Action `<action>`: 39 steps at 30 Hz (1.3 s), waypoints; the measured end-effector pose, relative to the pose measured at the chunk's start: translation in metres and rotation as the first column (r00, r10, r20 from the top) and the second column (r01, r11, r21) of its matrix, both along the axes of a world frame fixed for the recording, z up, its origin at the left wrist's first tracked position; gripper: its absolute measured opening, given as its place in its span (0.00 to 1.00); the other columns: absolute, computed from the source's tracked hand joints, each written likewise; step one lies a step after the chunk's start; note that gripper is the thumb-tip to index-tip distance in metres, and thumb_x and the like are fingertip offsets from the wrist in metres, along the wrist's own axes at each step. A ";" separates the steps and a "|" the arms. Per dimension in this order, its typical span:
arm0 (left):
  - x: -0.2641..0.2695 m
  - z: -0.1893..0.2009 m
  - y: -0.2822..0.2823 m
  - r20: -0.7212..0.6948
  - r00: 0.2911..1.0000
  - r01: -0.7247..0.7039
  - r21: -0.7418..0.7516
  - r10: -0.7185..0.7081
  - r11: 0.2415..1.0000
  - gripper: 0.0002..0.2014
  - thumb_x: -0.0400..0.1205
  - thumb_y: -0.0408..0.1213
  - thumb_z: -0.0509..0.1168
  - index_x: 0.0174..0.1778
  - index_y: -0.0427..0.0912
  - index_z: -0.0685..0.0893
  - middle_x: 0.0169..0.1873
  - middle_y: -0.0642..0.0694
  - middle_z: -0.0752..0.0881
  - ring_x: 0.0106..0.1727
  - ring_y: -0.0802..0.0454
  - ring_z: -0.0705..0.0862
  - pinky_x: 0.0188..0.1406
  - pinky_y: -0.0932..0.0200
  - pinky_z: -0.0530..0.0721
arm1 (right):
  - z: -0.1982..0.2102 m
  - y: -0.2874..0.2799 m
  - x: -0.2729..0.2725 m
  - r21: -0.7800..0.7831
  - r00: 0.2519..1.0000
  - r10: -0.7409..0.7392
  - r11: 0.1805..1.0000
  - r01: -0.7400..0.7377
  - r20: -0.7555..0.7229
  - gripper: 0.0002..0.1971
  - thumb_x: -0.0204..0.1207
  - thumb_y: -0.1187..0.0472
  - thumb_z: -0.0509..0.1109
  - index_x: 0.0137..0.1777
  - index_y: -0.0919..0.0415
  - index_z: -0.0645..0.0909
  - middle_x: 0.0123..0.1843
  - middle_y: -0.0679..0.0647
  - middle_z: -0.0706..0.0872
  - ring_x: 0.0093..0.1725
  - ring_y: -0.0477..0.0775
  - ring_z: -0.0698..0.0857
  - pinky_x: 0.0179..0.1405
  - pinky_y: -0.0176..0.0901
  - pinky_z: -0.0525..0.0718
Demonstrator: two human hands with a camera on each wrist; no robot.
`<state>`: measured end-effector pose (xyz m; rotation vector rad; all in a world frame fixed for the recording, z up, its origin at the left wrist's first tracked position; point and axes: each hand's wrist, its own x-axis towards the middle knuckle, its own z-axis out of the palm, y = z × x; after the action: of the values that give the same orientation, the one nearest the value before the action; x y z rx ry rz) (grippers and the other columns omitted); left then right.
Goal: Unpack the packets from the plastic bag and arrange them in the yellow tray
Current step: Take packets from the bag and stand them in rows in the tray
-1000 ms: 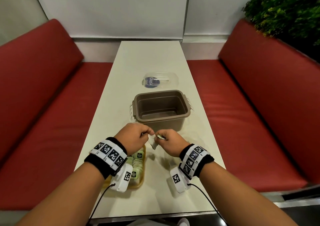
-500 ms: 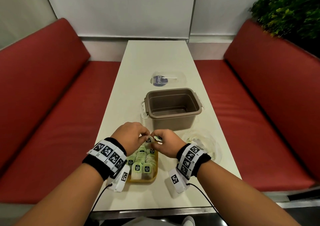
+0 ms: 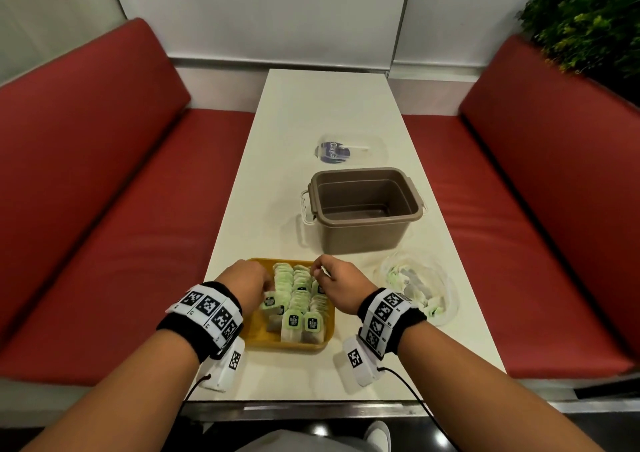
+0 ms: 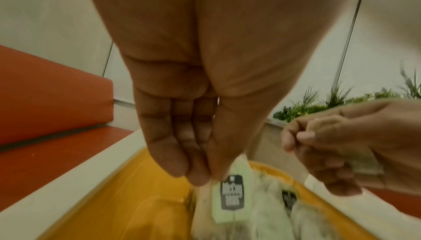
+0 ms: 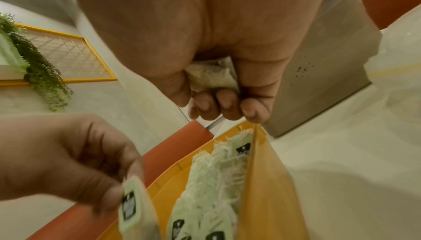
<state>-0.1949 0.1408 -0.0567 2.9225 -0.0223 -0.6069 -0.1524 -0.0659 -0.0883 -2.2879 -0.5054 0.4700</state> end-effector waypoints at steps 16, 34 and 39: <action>-0.014 -0.061 -0.007 -0.082 0.979 -0.196 -0.088 0.189 0.977 0.24 0.68 0.37 0.77 0.54 0.45 0.73 0.44 0.49 0.83 0.45 0.49 0.84 0.45 0.56 0.84 | -0.001 -0.001 -0.013 0.002 0.999 -0.029 1.000 0.029 -0.021 0.12 0.79 0.65 0.64 0.38 0.53 0.65 0.34 0.49 0.75 0.36 0.53 0.72 0.35 0.46 0.69; -0.013 -0.073 -0.015 -0.016 0.962 -0.271 -0.132 0.271 0.954 0.23 0.71 0.41 0.76 0.57 0.42 0.72 0.42 0.47 0.83 0.41 0.46 0.83 0.36 0.56 0.80 | -0.016 -0.006 -0.013 0.116 0.998 -0.054 0.992 0.058 -0.038 0.06 0.80 0.55 0.70 0.49 0.57 0.80 0.44 0.55 0.89 0.45 0.58 0.87 0.46 0.54 0.88; -0.010 -0.073 -0.012 0.039 0.970 -0.234 -0.125 0.240 0.964 0.23 0.70 0.43 0.79 0.52 0.49 0.72 0.45 0.48 0.84 0.42 0.48 0.81 0.38 0.57 0.77 | -0.018 -0.004 -0.010 0.105 0.997 -0.050 0.993 0.055 -0.054 0.06 0.79 0.53 0.74 0.48 0.55 0.84 0.44 0.54 0.90 0.46 0.56 0.88 0.48 0.56 0.89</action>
<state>-0.2050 0.1292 -0.1299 2.7677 0.2717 -0.4703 -0.1622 -0.0697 -0.1067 -2.1760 -0.4337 0.4633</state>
